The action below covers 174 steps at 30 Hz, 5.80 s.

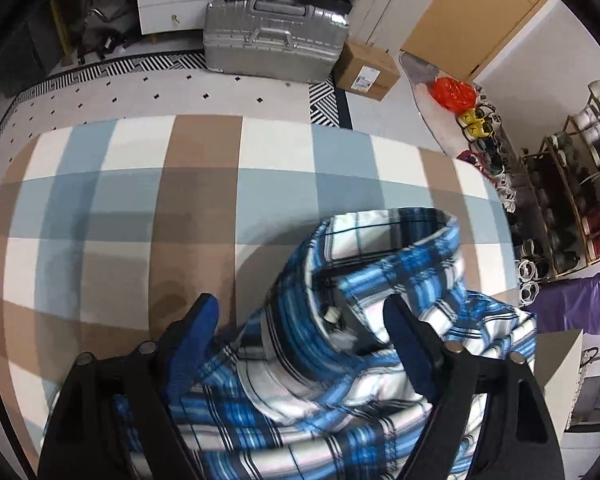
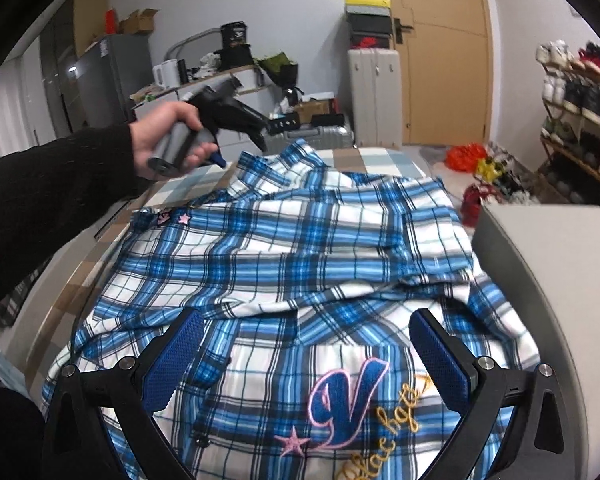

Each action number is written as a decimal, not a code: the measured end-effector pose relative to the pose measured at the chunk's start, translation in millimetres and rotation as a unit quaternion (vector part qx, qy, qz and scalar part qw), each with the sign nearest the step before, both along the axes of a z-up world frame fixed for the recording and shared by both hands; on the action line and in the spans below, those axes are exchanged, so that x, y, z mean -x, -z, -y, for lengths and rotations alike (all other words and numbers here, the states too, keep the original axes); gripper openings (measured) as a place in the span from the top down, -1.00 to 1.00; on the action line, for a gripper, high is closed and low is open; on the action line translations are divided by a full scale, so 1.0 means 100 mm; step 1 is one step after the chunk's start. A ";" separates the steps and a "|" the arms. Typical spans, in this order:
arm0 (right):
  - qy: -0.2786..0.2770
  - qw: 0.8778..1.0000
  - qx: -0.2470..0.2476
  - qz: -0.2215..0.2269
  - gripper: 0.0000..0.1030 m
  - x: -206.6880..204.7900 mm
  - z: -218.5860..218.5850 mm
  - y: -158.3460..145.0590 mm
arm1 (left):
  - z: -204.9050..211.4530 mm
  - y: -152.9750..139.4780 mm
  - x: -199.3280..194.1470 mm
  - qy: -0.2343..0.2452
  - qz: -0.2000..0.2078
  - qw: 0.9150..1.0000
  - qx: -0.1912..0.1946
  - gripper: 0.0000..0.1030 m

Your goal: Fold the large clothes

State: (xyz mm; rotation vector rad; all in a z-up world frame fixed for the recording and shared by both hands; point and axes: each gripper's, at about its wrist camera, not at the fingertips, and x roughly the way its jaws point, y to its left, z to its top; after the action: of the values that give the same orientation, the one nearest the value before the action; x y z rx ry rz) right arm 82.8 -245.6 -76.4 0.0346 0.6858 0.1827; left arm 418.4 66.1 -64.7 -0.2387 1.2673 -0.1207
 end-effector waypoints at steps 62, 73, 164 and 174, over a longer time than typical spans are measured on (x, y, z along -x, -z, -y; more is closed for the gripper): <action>-0.024 0.996 0.081 0.005 0.95 -1.16 -0.22 -0.90 | 0.06 -1.08 2.94 0.126 0.232 0.963 0.050 1.00; 0.013 0.999 0.037 -0.024 0.95 -0.11 -0.09 -0.10 | 0.08 -0.46 3.54 0.094 0.200 0.972 0.082 1.00; 0.004 0.944 0.148 -0.295 -0.87 -1.37 0.14 0.81 | 0.24 0.15 2.35 0.121 -0.024 0.992 -0.023 -0.76; -0.038 0.962 0.126 -0.240 -1.00 -1.63 0.18 0.88 | 0.41 0.26 1.76 0.156 -0.014 0.983 -0.093 -0.84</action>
State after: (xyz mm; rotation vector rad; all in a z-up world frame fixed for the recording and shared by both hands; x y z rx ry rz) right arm 246.3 -263.2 -164.3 -0.1987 1.1926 0.1590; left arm 242.5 24.8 -90.9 0.1214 1.3282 -0.2667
